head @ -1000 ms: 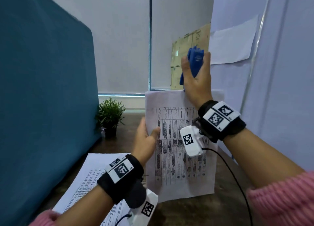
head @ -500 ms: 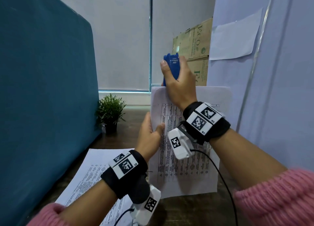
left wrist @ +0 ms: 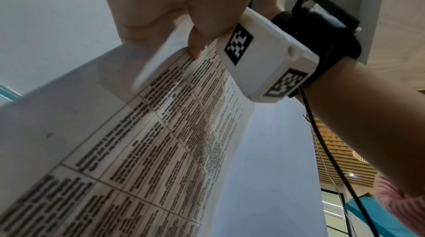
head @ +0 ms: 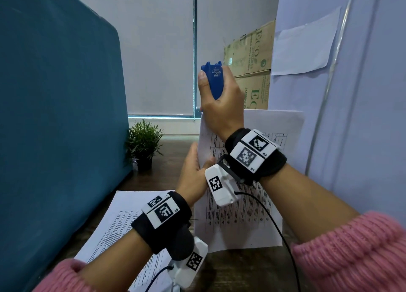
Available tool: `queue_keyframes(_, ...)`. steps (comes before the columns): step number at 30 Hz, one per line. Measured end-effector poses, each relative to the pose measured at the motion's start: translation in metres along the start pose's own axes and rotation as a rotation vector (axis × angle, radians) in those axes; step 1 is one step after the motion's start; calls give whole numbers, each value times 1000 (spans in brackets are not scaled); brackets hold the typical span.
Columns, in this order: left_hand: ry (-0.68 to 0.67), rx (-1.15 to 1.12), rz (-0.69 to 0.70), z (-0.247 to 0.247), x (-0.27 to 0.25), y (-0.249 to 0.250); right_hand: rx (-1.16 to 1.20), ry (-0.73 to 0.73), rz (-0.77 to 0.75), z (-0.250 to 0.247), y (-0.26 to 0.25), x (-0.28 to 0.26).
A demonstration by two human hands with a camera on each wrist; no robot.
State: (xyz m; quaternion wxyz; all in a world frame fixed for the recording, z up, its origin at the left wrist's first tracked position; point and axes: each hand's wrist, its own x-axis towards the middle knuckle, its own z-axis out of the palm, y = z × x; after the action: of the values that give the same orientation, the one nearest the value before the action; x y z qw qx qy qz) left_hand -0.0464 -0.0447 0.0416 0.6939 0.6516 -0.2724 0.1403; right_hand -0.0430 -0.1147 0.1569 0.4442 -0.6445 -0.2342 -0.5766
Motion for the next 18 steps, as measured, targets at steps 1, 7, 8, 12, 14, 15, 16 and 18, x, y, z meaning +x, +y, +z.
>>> queue_keyframes(1,-3,5,-7,-1,0,0,-5,22,-6,1,0,0)
queue_keyframes(7,-32,44,-18,-4,0,0,13,59,-16,1,2,-2)
queue_keyframes(8,-30,46,-18,-4,0,0,12,55,-10,1,2,-2)
queue_keyframes(12,-11,26,-22,-1,1,2,31,-42,69,-4,-2,2)
queue_keyframes(14,-6,25,-22,-1,2,1,147,-65,174,-10,-5,5)
queue_keyframes(15,-7,27,-22,-1,3,0,239,-32,229,-15,-6,8)
queue_keyframes(16,-8,29,-21,-1,3,0,315,32,282,-20,-7,11)
queue_keyframes(18,-5,23,-11,-2,3,1,406,173,376,-36,-6,20)
